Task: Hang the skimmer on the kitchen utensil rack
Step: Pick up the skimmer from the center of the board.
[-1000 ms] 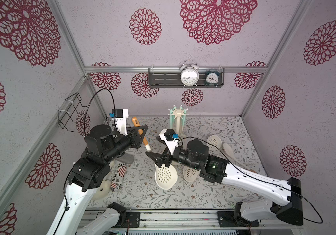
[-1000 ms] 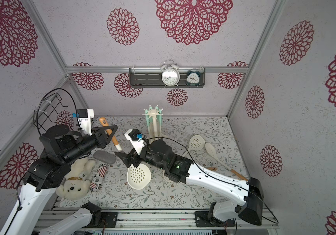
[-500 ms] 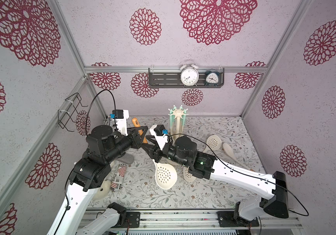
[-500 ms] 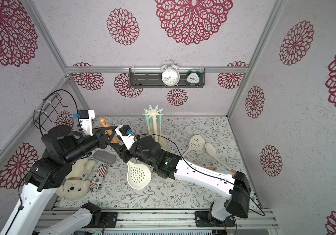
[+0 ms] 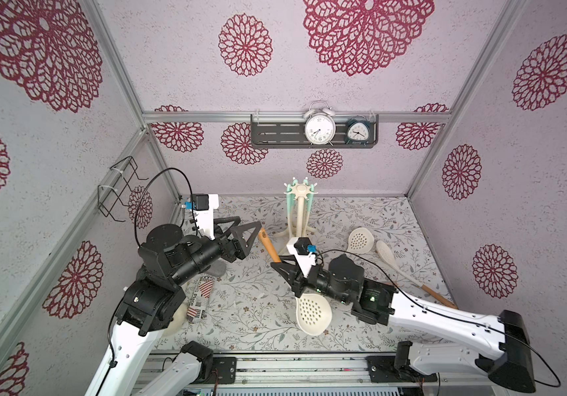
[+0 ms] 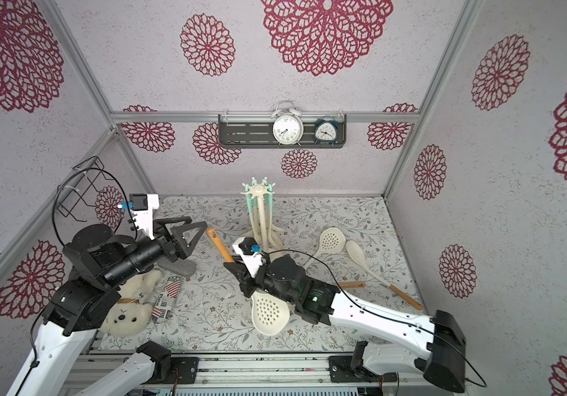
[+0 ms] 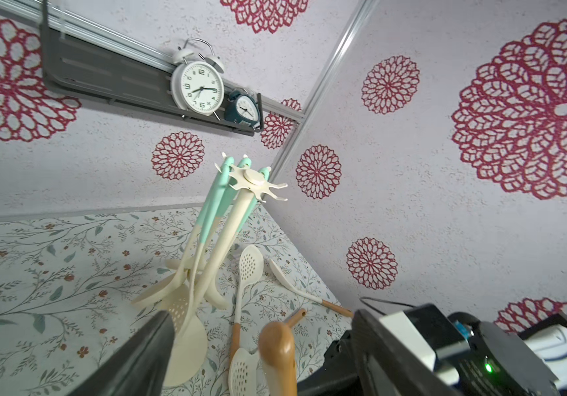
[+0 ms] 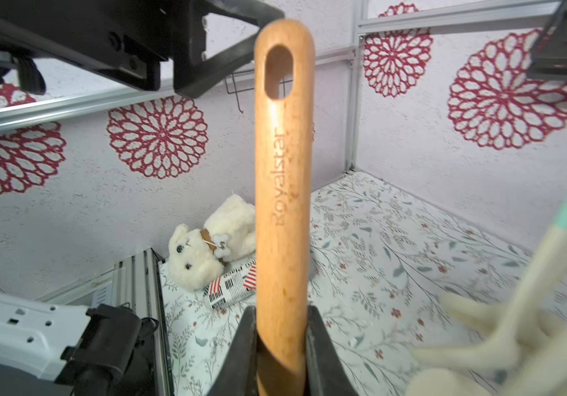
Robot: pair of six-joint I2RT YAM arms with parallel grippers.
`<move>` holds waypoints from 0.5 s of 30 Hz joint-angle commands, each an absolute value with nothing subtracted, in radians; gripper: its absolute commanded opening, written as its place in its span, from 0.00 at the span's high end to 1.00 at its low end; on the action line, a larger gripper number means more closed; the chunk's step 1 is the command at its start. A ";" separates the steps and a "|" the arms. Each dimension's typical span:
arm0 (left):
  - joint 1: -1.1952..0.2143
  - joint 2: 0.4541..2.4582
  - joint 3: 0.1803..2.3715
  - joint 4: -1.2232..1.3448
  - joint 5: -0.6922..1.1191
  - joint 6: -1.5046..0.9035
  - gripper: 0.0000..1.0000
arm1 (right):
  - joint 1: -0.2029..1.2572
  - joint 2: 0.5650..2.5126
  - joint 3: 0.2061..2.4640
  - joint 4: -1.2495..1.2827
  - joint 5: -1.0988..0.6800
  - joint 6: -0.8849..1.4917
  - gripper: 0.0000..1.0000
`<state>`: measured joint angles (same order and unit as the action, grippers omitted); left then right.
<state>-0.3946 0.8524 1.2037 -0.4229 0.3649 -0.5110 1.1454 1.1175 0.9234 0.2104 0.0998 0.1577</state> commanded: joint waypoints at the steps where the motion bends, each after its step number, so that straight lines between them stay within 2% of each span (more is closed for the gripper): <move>1: -0.390 0.889 1.107 -0.249 0.453 -0.499 0.16 | 1.089 0.970 0.907 0.153 0.193 0.209 1.00; 5: -0.391 0.950 1.062 -0.143 0.471 -0.513 0.20 | 0.989 0.879 0.917 -0.031 0.233 0.267 1.00; 12: -0.391 1.101 1.167 -0.142 0.457 -0.474 0.34 | 0.758 0.922 1.066 -0.230 0.032 0.208 1.00; 15: -0.387 1.143 1.237 -0.180 0.413 -0.455 0.35 | 0.670 0.980 1.148 -0.283 -0.102 0.164 1.00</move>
<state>-0.3939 1.1339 1.1690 -0.2035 0.4400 -0.4900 0.7231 0.9546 1.0641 -0.2298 0.0460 0.2092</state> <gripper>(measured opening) 0.651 0.188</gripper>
